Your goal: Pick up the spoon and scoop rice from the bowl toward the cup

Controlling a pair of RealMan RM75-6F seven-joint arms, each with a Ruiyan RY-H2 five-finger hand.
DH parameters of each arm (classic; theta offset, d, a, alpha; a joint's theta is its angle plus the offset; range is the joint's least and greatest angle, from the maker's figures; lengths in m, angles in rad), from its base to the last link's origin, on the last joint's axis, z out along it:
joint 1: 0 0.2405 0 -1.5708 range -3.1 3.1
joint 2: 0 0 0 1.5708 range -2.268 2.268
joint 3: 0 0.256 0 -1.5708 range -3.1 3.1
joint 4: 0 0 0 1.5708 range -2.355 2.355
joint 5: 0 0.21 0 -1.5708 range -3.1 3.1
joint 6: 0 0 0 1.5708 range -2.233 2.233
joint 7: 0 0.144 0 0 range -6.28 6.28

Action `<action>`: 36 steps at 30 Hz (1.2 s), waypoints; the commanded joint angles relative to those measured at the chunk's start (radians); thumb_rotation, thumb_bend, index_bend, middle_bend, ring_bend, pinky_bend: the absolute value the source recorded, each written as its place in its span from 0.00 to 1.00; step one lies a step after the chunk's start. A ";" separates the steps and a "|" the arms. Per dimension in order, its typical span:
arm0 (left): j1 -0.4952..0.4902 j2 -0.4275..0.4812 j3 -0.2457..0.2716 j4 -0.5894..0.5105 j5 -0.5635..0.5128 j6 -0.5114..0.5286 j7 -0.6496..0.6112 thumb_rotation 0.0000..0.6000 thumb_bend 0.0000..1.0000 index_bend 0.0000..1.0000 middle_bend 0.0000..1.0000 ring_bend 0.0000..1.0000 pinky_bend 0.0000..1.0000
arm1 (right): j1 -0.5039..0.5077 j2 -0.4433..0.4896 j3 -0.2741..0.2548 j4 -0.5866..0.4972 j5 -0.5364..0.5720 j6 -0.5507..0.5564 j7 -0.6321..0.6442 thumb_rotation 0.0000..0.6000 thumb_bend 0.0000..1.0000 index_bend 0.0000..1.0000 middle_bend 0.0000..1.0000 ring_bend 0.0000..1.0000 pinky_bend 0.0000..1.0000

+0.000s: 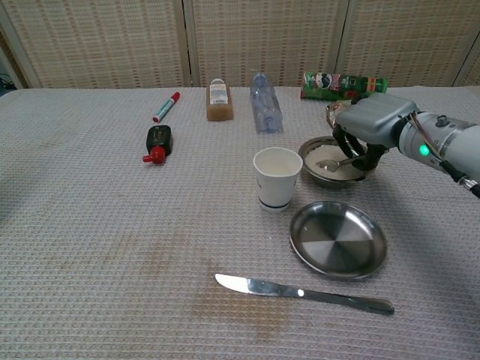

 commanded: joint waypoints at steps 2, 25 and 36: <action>0.000 0.003 0.005 0.009 0.011 0.007 -0.008 1.00 0.43 0.00 0.00 0.00 0.10 | -0.006 0.002 0.001 0.001 -0.020 0.000 0.042 1.00 0.36 0.78 0.56 0.28 0.00; -0.009 -0.002 0.007 0.012 0.016 0.002 0.004 1.00 0.43 0.00 0.00 0.00 0.10 | -0.068 0.158 0.015 -0.208 -0.125 0.068 0.210 1.00 0.36 0.78 0.56 0.28 0.00; -0.010 -0.005 -0.001 0.022 0.007 0.005 -0.016 1.00 0.43 0.00 0.00 0.00 0.10 | -0.034 0.175 0.031 -0.315 -0.147 0.081 0.171 1.00 0.36 0.78 0.56 0.28 0.00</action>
